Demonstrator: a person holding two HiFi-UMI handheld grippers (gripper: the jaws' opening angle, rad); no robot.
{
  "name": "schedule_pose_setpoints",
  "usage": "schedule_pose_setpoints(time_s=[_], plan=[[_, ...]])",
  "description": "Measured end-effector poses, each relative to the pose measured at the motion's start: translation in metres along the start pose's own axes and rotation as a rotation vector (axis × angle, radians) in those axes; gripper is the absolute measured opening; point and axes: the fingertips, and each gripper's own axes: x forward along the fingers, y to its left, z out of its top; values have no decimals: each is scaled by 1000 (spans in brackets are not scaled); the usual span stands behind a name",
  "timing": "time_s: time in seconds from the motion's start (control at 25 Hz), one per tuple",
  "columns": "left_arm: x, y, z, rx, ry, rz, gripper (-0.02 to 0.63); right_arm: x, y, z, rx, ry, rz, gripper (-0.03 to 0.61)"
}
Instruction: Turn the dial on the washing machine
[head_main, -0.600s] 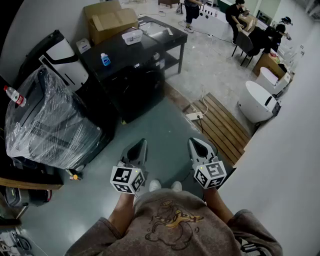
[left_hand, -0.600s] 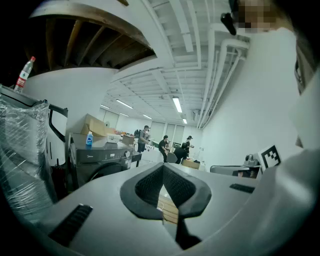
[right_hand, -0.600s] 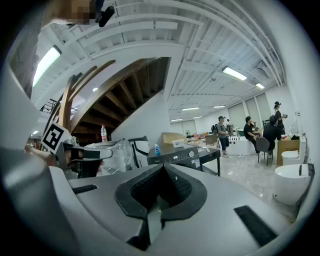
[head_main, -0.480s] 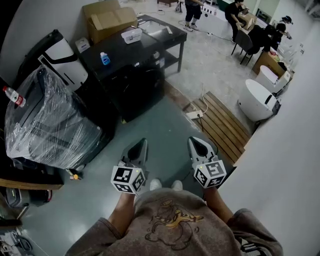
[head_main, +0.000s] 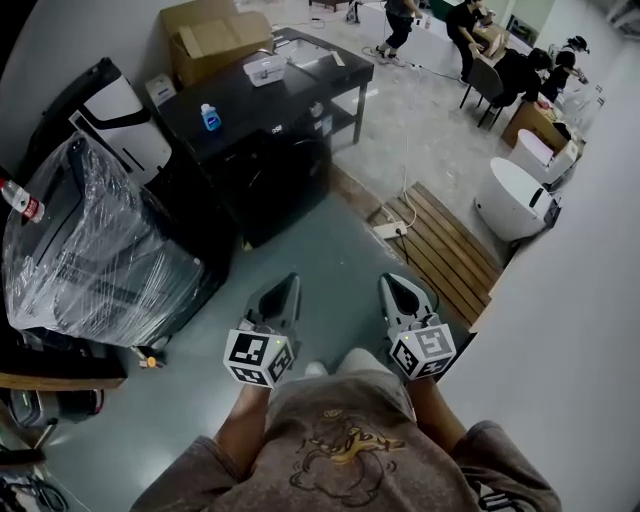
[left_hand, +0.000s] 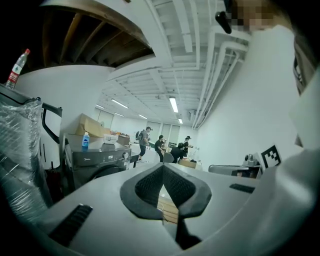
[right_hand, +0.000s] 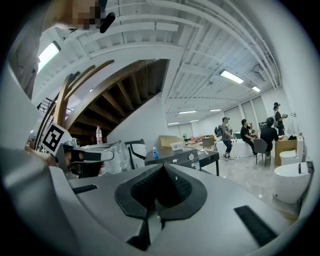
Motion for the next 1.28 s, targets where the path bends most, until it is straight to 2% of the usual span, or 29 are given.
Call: schedule_pose_setpoints(time_s=[0.32, 0.6, 1.28], plan=[[27, 35, 1, -2, 20, -22, -8, 45, -1, 0, 7, 0, -20, 2], [80, 68, 11, -3, 16, -12, -8, 103, -35, 10, 1, 1, -16, 2], [277, 134, 73, -12, 3, 136, -8, 286, -175, 67, -7, 36, 173, 2]])
